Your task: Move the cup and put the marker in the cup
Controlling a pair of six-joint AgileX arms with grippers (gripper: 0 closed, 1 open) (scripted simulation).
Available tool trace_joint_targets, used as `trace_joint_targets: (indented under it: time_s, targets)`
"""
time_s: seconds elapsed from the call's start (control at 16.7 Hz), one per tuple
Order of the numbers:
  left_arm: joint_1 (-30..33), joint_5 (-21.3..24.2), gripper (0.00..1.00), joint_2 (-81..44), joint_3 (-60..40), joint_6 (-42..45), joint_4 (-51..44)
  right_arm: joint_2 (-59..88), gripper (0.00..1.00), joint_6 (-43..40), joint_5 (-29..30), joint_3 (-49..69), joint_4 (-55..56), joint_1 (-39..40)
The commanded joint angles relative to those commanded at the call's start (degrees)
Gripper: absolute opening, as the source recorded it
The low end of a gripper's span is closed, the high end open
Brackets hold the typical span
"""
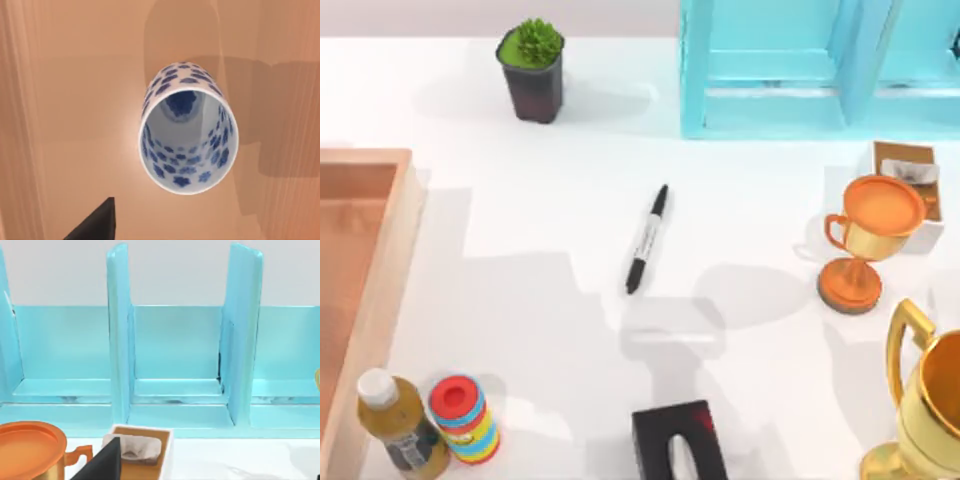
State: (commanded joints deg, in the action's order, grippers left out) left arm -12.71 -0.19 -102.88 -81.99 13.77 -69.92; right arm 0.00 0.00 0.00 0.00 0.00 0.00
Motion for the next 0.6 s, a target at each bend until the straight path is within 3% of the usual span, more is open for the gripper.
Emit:
trace_joint_targets:
  time_s: [0.36,0.6]
  targets:
    - [-0.28,0.01,1.00,-3.52,11.59,0.35,15.94,0.00,1.00,0.00,0.00,0.00,0.00,0.00]
    - [-0.33,0.01,1.00,-4.07,13.38,0.41,17.90,0.00,1.00,0.00,0.00,0.00,0.00,0.00]
